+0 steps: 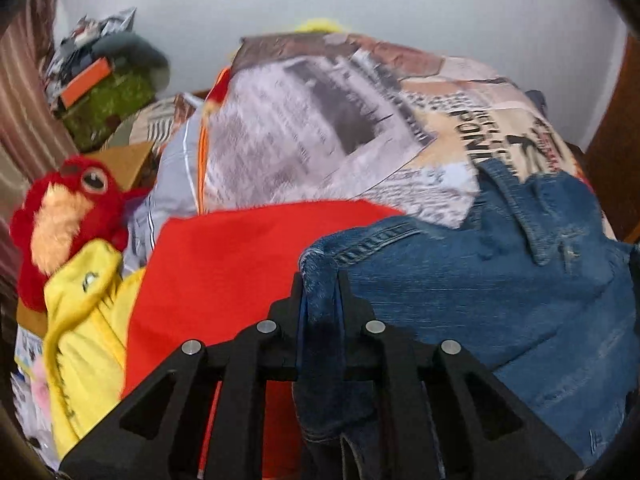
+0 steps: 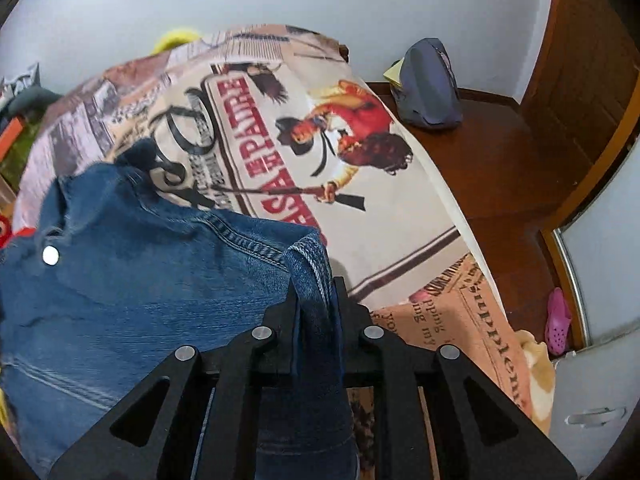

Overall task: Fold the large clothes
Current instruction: 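Fold the jacket side inward with both tools and release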

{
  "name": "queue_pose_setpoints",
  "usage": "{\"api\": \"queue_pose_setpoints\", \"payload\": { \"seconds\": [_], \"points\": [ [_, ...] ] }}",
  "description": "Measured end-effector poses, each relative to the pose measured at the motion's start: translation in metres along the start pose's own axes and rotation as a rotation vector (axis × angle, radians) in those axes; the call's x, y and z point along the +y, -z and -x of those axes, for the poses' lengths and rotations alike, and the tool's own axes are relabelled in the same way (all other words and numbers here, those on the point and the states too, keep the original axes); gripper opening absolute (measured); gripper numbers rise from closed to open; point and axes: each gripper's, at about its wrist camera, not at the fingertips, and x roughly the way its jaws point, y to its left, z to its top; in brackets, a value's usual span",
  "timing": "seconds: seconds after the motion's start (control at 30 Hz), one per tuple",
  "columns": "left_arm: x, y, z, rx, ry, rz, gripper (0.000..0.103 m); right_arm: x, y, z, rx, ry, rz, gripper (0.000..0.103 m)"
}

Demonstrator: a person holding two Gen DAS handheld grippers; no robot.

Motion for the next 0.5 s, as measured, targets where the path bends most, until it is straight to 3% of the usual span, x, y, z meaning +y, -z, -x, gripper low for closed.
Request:
{"api": "queue_pose_setpoints", "payload": {
  "seconds": [0.07,0.13,0.2,0.27,0.33,0.4,0.5],
  "points": [
    [0.002,0.003,-0.008,0.006,-0.026,0.007,0.017,0.000,0.002,-0.001,-0.007,0.017,-0.002,0.019],
    [0.001,0.007,-0.011,0.003,-0.053,-0.021,0.019,-0.002,0.005,0.001,-0.004,0.023,-0.021,0.029],
    [-0.004,0.011,-0.008,0.007,-0.075,-0.065,0.019,-0.006,0.007,0.004,0.015,0.001,-0.055,0.045],
    [-0.006,0.014,-0.001,0.021,-0.070,-0.081,0.020,-0.007,0.008,0.013,0.011,-0.023,-0.071,0.047],
    [-0.005,0.016,0.009,0.034,-0.054,-0.074,0.028,-0.004,0.010,0.029,-0.001,-0.015,-0.057,0.049],
    [-0.003,0.018,0.023,0.031,-0.053,-0.065,0.055,0.001,0.014,0.052,-0.018,0.003,-0.030,0.060],
    [-0.002,0.022,0.051,-0.016,-0.069,-0.071,0.060,0.007,0.023,0.087,-0.069,-0.002,0.015,0.069]
  ]
}}
